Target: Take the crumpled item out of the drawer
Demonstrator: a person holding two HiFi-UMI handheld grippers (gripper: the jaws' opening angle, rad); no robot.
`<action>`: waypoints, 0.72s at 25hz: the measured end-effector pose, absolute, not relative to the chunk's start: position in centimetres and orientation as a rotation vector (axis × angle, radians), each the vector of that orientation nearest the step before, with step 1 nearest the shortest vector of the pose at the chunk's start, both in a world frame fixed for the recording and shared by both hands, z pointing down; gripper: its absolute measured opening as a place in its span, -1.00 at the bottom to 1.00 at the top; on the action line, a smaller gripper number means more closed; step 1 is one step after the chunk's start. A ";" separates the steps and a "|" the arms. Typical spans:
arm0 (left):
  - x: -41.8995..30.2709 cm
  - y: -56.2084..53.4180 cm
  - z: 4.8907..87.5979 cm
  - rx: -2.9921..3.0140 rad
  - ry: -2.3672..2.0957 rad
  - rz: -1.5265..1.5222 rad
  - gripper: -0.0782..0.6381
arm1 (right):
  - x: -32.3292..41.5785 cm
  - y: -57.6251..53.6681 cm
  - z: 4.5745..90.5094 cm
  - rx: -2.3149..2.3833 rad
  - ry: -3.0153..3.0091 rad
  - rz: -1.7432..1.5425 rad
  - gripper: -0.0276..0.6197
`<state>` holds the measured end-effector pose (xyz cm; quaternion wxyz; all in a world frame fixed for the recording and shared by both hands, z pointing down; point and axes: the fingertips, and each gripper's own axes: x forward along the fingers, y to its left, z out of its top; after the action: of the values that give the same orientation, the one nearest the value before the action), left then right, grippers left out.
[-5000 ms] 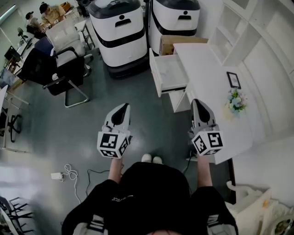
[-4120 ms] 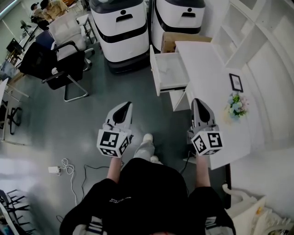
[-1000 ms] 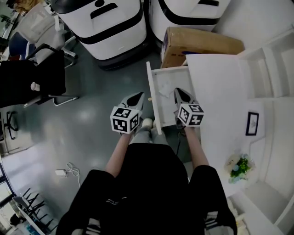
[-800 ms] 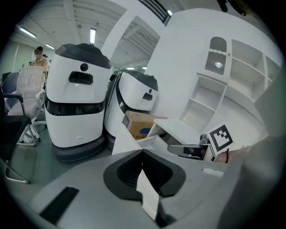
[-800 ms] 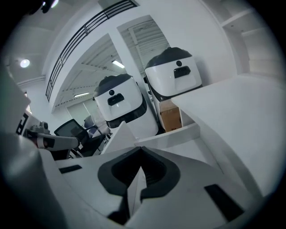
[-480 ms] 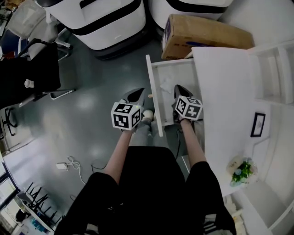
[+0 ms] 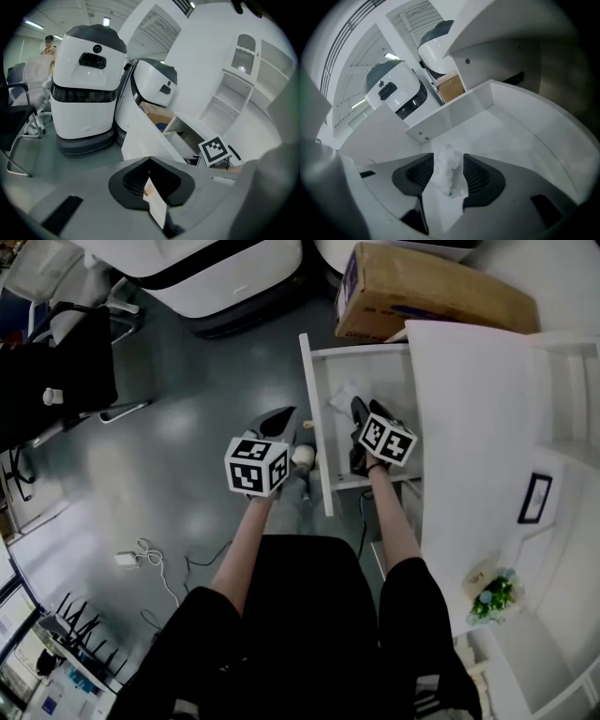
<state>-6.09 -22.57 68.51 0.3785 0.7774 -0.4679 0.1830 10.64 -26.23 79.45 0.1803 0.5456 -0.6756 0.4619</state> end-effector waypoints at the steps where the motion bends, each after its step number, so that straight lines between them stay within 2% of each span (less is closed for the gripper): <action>1: -6.1 -22.6 68.7 1.981 -1.195 0.465 -0.79 | 10.5 -26.4 79.9 1.537 -1.905 1.321 -0.34; 12: -5.7 -22.6 69.8 1.949 -1.185 0.464 -0.79 | 9.1 -27.1 82.9 1.486 -1.843 1.380 -0.31; 15: -5.7 -22.7 69.8 1.948 -1.184 0.463 -0.79 | 9.0 -27.1 83.1 1.487 -1.832 1.387 -0.38; 18: -5.7 -22.9 69.7 1.949 -1.184 0.462 -0.79 | 8.9 -27.2 83.0 1.470 -1.830 1.362 -0.55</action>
<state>-5.73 -22.89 69.67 0.3960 0.7691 -0.4673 0.1823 8.90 -27.19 83.02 0.2125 0.5293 -0.6589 0.4905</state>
